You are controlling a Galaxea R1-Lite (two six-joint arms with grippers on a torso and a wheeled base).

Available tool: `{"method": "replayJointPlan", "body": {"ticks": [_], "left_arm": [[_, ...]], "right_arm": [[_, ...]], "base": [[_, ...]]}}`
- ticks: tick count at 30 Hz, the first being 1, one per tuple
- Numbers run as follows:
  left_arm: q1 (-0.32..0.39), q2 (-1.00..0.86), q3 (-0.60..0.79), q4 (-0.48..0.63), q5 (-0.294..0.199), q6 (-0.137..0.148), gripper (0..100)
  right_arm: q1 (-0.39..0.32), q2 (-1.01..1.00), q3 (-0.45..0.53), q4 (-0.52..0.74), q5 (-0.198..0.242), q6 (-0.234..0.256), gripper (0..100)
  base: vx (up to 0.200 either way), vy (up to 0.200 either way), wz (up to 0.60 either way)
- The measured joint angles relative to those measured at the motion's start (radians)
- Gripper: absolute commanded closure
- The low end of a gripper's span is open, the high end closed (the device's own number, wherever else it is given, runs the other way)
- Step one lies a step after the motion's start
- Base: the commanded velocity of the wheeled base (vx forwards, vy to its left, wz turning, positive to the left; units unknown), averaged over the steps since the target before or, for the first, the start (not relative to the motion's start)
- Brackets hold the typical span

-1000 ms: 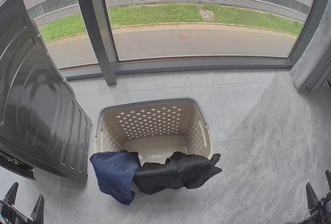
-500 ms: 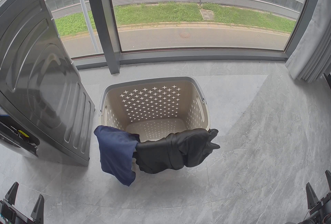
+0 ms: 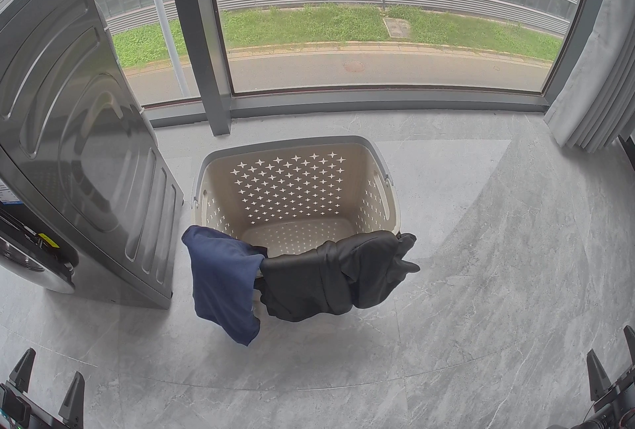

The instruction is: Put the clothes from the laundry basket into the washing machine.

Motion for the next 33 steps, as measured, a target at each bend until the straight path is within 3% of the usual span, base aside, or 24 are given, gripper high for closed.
{"method": "replayJointPlan", "body": {"ticks": [33], "left_arm": [[-0.001,0.000,0.000,0.000,0.000,0.000,0]], "right_arm": [[-0.001,0.000,0.000,-0.001,0.000,0.000,0]], "base": [[0.000,0.200,0.00]]}}
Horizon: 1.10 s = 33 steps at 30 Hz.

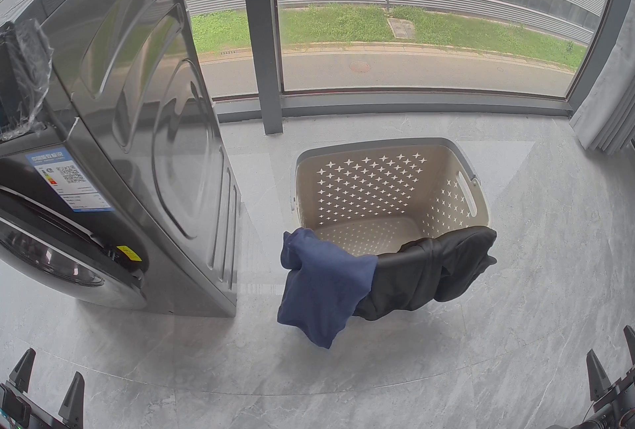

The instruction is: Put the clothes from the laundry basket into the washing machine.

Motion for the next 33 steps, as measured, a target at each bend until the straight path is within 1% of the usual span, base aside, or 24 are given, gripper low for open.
{"method": "replayJointPlan", "body": {"ticks": [19,22,31,33], "left_arm": [[0.000,0.000,0.000,0.002,0.000,0.001,0],[0.000,0.000,0.000,0.000,0.000,0.000,0],[0.000,0.000,0.000,0.001,0.000,0.000,0],[0.000,0.000,0.000,0.001,0.000,0.000,0]], "right_arm": [[0.001,0.000,0.000,0.000,0.002,-0.003,0],[0.001,0.000,0.000,0.001,0.002,-0.003,0],[0.002,0.000,0.000,0.000,0.002,-0.003,0],[0.002,0.000,0.000,0.000,0.002,-0.003,0]], "base": [[0.000,0.200,0.00],[0.000,0.000,0.00],[-0.200,0.000,0.00],[0.000,0.000,0.00]]}}
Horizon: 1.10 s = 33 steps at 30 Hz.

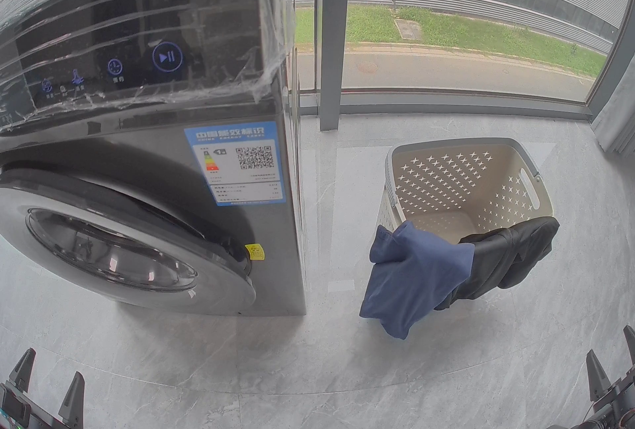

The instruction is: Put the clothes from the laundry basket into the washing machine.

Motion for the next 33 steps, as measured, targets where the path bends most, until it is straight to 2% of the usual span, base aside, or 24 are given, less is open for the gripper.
{"method": "replayJointPlan", "body": {"ticks": [4,31,33], "left_arm": [[0.000,0.000,0.000,0.000,0.000,-0.001,0],[0.000,0.000,0.000,0.000,0.000,-0.001,0],[0.000,0.000,0.000,0.000,0.000,-0.002,0]], "right_arm": [[0.000,0.000,0.000,0.000,0.000,0.000,0],[0.000,0.000,0.000,0.000,0.000,0.000,0],[0.000,0.000,0.000,0.000,0.000,0.000,0]], "base": [[0.000,0.000,0.00],[0.000,0.200,0.00],[0.000,0.000,0.00]]}}
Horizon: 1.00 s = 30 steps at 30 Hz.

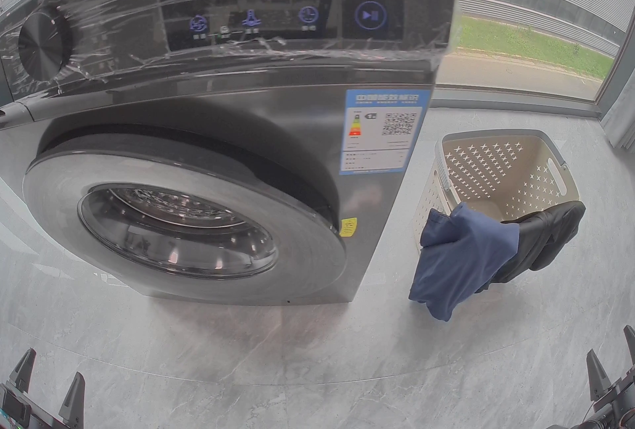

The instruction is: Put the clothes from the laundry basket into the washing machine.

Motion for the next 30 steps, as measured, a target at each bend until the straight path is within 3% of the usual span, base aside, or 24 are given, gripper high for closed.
{"method": "replayJointPlan", "body": {"ticks": [10,22,30], "left_arm": [[0.000,0.000,0.000,0.000,0.000,0.000,0],[0.000,0.000,0.000,0.000,0.000,0.000,0],[0.000,0.000,0.000,0.000,0.000,0.000,0]], "right_arm": [[0.000,0.000,0.000,0.000,0.000,0.000,0],[0.000,0.000,0.000,0.000,0.000,0.000,0],[-0.001,0.000,0.000,0.000,0.000,0.000,0]], "base": [[0.000,0.000,0.00],[0.000,0.200,0.00],[0.000,0.000,0.00]]}}
